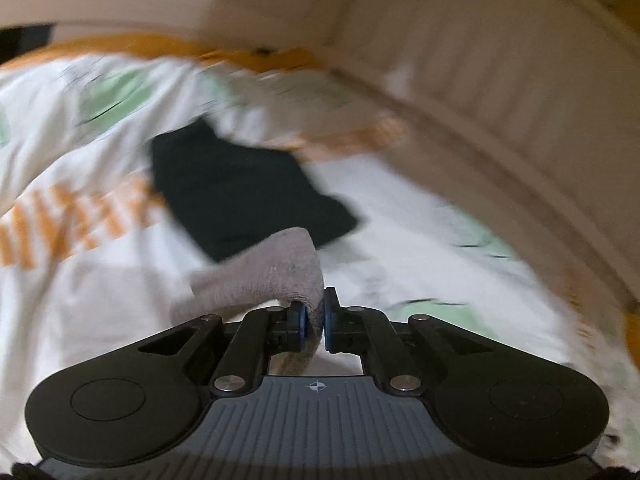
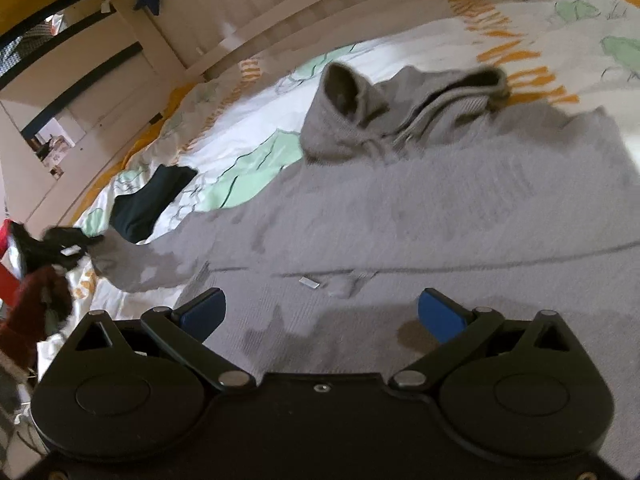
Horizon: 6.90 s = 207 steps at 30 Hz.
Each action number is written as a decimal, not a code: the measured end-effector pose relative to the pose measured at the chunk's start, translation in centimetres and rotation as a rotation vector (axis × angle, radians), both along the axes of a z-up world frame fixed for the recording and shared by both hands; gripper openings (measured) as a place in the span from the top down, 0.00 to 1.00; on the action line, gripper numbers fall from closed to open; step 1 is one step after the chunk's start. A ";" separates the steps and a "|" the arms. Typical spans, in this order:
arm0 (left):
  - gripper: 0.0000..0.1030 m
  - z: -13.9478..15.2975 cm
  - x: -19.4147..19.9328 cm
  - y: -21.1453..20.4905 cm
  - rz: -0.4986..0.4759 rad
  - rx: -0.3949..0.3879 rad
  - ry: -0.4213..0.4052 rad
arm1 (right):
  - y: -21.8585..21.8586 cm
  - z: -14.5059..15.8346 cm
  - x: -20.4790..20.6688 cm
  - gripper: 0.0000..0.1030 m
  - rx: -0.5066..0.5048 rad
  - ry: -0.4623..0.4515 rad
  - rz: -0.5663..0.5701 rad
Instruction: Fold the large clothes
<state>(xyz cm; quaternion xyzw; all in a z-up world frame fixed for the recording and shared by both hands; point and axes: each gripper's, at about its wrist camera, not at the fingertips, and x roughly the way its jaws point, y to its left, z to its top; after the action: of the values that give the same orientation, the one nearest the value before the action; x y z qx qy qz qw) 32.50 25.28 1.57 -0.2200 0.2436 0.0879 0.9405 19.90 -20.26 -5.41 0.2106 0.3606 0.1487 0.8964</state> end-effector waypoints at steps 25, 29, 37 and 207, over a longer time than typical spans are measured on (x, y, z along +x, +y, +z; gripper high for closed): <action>0.93 3.5 1.3 -34.6 -0.678 -0.006 -0.026 | -12.0 6.0 0.9 0.01 -0.058 -0.020 -0.339; 0.93 -0.1 1.4 -38.1 -0.732 0.012 0.039 | -13.6 6.0 1.0 0.01 -0.045 -0.002 -0.380; 0.53 -4.2 0.7 -39.6 -0.859 0.035 0.150 | -14.4 5.6 1.2 0.01 -0.046 0.030 -0.397; 0.03 -8.1 13.8 -27.0 -0.525 0.415 0.229 | -9.7 1.7 6.6 0.01 -0.348 -0.125 -0.183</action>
<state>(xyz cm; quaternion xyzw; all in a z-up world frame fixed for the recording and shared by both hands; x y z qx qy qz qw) 46.25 -1.75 -6.49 0.0572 0.3727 -0.0853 0.9223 26.52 -29.98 -3.72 0.0747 0.3040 0.0147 0.9496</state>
